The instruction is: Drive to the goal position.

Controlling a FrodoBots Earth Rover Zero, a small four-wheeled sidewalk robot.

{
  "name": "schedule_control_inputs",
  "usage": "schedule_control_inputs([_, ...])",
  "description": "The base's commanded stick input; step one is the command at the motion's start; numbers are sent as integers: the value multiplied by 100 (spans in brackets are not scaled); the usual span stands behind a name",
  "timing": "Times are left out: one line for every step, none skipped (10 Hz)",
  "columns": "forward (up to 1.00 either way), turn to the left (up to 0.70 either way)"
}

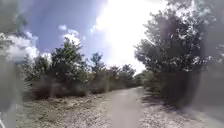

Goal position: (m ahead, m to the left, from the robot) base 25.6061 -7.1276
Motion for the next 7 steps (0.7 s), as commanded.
schedule_control_inputs([70, 0])
schedule_control_inputs([70, 0])
schedule_control_inputs([70, 0])
schedule_control_inputs([70, 0])
schedule_control_inputs([70, 0])
schedule_control_inputs([70, 0])
schedule_control_inputs([70, 0])
